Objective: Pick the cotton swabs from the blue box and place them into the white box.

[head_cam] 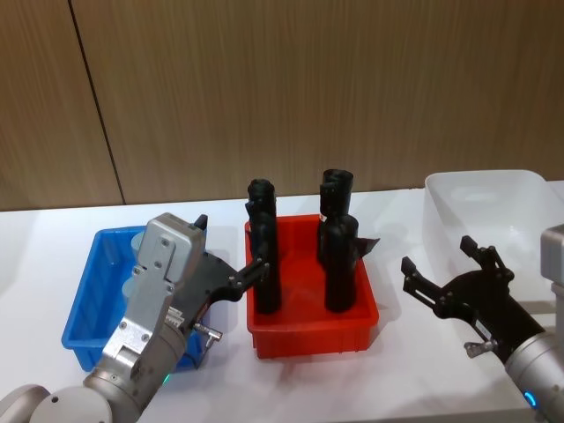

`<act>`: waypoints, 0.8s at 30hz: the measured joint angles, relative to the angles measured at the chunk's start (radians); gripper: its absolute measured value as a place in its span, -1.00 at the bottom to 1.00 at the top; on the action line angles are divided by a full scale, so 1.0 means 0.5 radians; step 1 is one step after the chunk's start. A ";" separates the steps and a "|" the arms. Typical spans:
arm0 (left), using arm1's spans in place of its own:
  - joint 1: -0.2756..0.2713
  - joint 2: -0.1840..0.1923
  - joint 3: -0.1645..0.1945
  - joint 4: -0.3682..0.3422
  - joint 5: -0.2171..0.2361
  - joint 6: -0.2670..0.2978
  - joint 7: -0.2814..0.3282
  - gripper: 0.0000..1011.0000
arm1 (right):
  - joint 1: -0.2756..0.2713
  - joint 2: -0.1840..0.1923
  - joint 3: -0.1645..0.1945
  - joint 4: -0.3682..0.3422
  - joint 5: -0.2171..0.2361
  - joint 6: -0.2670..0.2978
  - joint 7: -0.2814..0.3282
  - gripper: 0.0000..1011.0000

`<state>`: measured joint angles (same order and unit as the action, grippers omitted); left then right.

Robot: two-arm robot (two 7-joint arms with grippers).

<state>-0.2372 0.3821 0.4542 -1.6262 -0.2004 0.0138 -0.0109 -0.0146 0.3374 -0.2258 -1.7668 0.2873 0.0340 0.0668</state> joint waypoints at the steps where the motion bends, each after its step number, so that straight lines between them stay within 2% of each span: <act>1: 0.000 0.000 0.000 0.000 0.000 0.000 0.000 0.98 | 0.000 0.000 0.000 0.000 0.000 0.000 0.000 0.98; 24: 0.000 0.000 0.000 0.000 0.000 0.000 0.000 0.98 | 0.000 0.000 0.000 0.000 0.000 0.000 0.000 0.98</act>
<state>-0.2372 0.3821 0.4542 -1.6262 -0.2004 0.0139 -0.0109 -0.0146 0.3374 -0.2259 -1.7668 0.2873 0.0340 0.0667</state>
